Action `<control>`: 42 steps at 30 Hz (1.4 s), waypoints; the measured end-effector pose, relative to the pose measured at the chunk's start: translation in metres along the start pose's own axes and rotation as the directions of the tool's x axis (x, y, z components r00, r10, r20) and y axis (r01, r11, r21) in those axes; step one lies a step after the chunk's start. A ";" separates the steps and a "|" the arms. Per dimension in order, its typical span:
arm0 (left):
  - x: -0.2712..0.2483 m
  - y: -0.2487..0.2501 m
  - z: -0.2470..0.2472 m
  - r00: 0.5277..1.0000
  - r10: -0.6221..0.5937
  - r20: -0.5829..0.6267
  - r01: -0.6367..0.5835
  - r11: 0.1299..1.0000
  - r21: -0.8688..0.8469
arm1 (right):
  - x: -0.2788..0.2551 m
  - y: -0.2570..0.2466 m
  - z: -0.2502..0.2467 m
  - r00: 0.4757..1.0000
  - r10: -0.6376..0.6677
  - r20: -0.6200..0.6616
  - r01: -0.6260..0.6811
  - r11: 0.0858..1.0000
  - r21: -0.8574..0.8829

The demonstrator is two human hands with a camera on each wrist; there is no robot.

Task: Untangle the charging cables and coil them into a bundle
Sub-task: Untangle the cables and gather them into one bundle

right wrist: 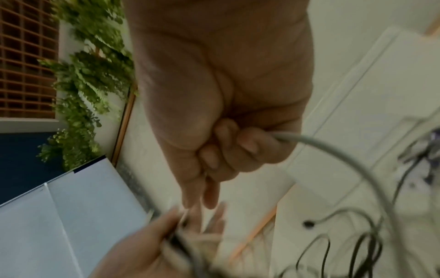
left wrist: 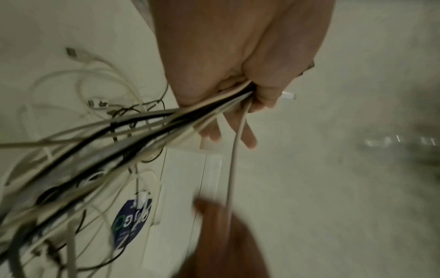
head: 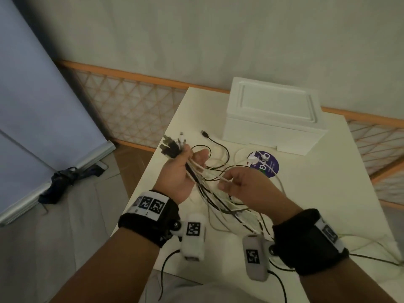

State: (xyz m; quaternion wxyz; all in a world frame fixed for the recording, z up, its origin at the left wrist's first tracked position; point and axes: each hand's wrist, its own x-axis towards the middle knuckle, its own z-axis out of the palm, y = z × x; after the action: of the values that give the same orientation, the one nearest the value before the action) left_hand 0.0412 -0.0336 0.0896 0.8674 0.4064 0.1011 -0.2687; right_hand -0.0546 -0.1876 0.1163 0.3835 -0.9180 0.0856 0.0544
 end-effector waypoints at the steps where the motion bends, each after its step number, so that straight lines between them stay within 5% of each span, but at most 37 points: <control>1: 0.003 0.009 -0.011 1.000 0.006 -0.021 -0.008 0.997 -0.082 | -0.006 0.006 -0.009 1.000 0.017 -0.020 -0.017 1.000 -0.010; 7: 0.004 0.067 -0.081 0.983 0.103 -0.150 -0.130 0.973 -0.188 | -0.028 0.055 -0.056 0.920 0.096 -0.381 -0.167 0.974 -0.156; 10: 0.001 0.074 -0.088 0.985 0.111 -0.130 -0.116 0.993 -0.031 | -0.028 0.065 -0.055 0.941 0.127 -0.315 -0.225 0.928 -0.298; 12: -0.001 0.067 -0.079 0.989 0.121 -0.087 -0.112 0.988 0.102 | -0.027 0.059 -0.054 0.937 0.139 -0.320 -0.205 0.961 -0.183; 15: -0.005 0.056 -0.069 0.989 0.137 -0.060 -0.122 0.970 0.212 | -0.031 0.048 -0.067 0.829 0.143 -0.541 -0.087 0.988 0.128; 20: -0.006 0.065 -0.089 0.971 0.137 -0.196 -0.103 0.980 0.172 | -0.050 0.059 -0.104 0.639 -0.173 -0.750 -0.160 0.923 -0.350; 23: -0.005 0.065 -0.099 0.966 0.129 -0.222 -0.084 0.976 0.202 | -0.055 0.065 -0.105 0.654 0.002 -0.756 -0.290 0.924 -0.249; 26: -0.005 0.060 -0.098 0.972 0.116 -0.206 -0.058 0.961 0.269 | -0.053 0.058 -0.093 0.665 0.184 -0.724 -0.123 0.983 0.136; 29: -0.006 0.058 -0.092 0.968 0.107 -0.225 -0.051 0.970 0.239 | -0.063 0.048 -0.099 0.519 0.046 -0.853 -0.133 0.991 -0.028; 31: -0.007 0.057 -0.089 0.968 0.095 -0.230 -0.044 0.975 0.219 | -0.074 0.047 -0.108 0.484 -0.062 -0.873 -0.258 0.943 -0.210; 32: -0.008 0.056 -0.086 0.969 0.090 -0.230 -0.041 0.976 0.212 | -0.080 0.048 -0.113 0.522 -0.020 -0.853 -0.350 0.907 -0.235; 34: -0.012 0.055 -0.080 0.975 0.080 -0.207 -0.037 0.979 0.203 | -0.087 0.047 -0.120 0.623 0.292 -0.726 -0.582 0.793 -0.180; 36: -0.019 0.053 -0.067 0.989 0.054 -0.135 -0.029 0.983 0.181 | -0.087 0.043 -0.119 0.712 0.536 -0.453 -0.673 0.705 -0.224; 38: -0.029 0.047 -0.044 1.000 0.011 -0.010 -0.009 0.984 0.179 | -0.079 0.033 -0.103 0.824 0.441 -0.356 -0.542 0.797 -0.266; 40: -0.041 0.035 -0.013 0.990 -0.027 0.136 0.000 0.981 0.194 | -0.066 0.009 -0.069 0.933 0.211 -0.291 -0.251 0.962 -0.107; 42: -0.052 0.018 0.016 0.963 -0.044 0.264 -0.008 0.982 0.190 | -0.052 -0.017 -0.024 1.000 -0.002 -0.021 0.004 0.992 0.126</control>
State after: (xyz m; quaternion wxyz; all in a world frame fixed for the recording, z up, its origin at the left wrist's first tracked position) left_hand 0.0069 -0.0163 0.1326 0.8281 0.4461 -0.0390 -0.3373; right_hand -0.1017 -0.1875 0.1537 0.4398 -0.8926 0.0915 0.0390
